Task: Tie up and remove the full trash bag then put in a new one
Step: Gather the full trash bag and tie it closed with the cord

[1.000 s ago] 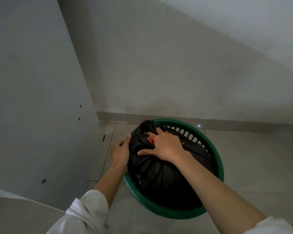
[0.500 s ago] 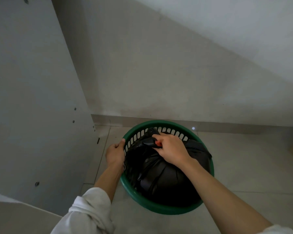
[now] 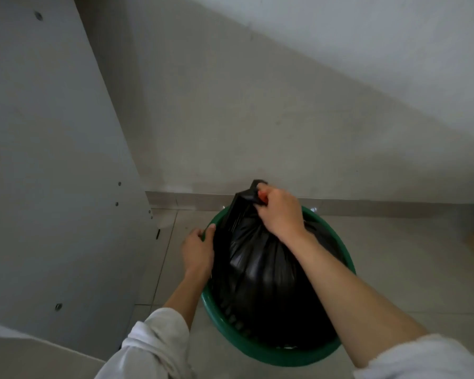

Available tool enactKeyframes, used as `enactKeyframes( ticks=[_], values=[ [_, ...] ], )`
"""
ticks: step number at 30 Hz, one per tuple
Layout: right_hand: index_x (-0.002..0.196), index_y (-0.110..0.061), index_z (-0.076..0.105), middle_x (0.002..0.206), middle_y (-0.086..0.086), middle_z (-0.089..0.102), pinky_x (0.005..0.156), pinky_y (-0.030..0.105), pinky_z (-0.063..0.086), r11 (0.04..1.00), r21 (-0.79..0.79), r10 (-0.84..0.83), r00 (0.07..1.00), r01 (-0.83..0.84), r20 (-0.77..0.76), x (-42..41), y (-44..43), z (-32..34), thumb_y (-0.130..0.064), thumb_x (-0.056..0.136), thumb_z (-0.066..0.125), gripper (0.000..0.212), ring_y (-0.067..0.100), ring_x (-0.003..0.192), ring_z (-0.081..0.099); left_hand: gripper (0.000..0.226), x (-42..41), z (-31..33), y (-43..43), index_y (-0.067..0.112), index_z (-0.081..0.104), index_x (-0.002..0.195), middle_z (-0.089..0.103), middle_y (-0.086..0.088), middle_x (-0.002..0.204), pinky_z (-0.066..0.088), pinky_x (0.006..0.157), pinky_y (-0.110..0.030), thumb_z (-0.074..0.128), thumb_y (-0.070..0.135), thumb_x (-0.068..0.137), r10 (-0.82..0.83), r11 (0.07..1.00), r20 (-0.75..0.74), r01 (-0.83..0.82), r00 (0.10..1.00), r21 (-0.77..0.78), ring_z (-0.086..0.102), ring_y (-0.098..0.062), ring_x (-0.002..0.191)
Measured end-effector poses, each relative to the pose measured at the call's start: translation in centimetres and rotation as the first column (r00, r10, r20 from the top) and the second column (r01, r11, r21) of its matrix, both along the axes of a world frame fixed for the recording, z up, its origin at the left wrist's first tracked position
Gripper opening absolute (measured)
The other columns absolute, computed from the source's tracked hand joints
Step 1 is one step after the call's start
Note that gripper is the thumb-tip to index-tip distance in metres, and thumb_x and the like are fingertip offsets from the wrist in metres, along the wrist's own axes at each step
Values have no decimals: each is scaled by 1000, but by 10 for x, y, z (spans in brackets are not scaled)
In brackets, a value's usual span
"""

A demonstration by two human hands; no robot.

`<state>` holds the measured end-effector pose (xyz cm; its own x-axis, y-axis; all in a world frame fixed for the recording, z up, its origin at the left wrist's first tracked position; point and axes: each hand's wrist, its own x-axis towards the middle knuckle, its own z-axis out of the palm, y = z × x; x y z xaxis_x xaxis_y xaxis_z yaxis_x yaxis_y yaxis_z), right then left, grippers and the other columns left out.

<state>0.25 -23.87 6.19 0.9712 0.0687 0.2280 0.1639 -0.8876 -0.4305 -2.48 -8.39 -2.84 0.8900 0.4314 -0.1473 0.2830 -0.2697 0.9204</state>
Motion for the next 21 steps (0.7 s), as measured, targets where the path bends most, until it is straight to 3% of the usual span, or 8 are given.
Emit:
enactKeyframes(
  ticks=[4, 8, 11, 14, 17, 19, 21],
  values=[
    [100, -14, 62, 97, 12, 69, 66, 34, 41, 999, 34, -21, 999, 20, 50, 9, -2, 4, -18, 86, 60, 14, 35, 92, 62, 41, 6, 6, -4, 13, 40, 61, 44, -2, 57, 30, 49, -29, 51, 35, 94, 32, 999, -22, -31, 999, 16, 41, -15, 53],
    [108, -13, 63, 100, 9, 68, 77, 38, 48, 991, 13, 129, 985, -131, 118, -12, -1, -5, -17, 82, 65, 27, 33, 95, 62, 43, 16, 1, 8, 11, 44, 60, 51, -10, 65, 40, 62, -34, 51, 39, 93, 159, 986, -125, -164, 979, -33, 50, -26, 65],
    [101, -10, 67, 92, 11, 70, 73, 42, 55, 969, 0, 240, 948, -246, 207, -23, -6, -5, -14, 75, 66, 26, 33, 93, 66, 42, 24, -1, 19, 4, 58, 73, 59, -16, 81, 46, 74, -37, 51, 41, 92, 208, 975, -179, -220, 962, -45, 57, -30, 77],
    [96, -9, 69, 86, 11, 72, 67, 42, 58, 957, -1, 282, 923, -291, 261, -28, -8, 0, -15, 69, 63, 28, 31, 85, 69, 47, 33, 5, 26, -1, 62, 84, 59, -18, 83, 44, 71, -36, 49, 43, 93, 199, 979, -187, -203, 962, 0, 56, -31, 77],
    [97, -11, 69, 85, 8, 70, 67, 36, 54, 977, 54, 187, 947, -208, 261, -26, -14, 9, -15, 74, 64, 24, 31, 80, 67, 44, 33, 7, 27, 1, 58, 80, 56, -14, 75, 40, 66, -34, 48, 43, 93, 196, 980, -154, -197, 969, 4, 54, -30, 72],
    [106, -12, 67, 95, 10, 70, 72, 33, 47, 991, 99, 69, 972, -93, 223, -16, -19, 17, -15, 79, 66, 27, 32, 88, 65, 42, 25, 8, 24, 5, 50, 70, 48, -9, 63, 34, 55, -31, 49, 40, 93, 196, 980, -103, -199, 975, -15, 47, -25, 62],
    [108, -12, 66, 97, 10, 69, 69, 31, 40, 991, 130, -13, 982, -12, 188, -2, -21, 26, -16, 84, 65, 25, 33, 91, 62, 42, 17, 8, 21, 6, 44, 65, 44, -8, 59, 29, 50, -30, 51, 38, 93, 192, 980, -55, -194, 980, -38, 42, -23, 58]
  ],
)
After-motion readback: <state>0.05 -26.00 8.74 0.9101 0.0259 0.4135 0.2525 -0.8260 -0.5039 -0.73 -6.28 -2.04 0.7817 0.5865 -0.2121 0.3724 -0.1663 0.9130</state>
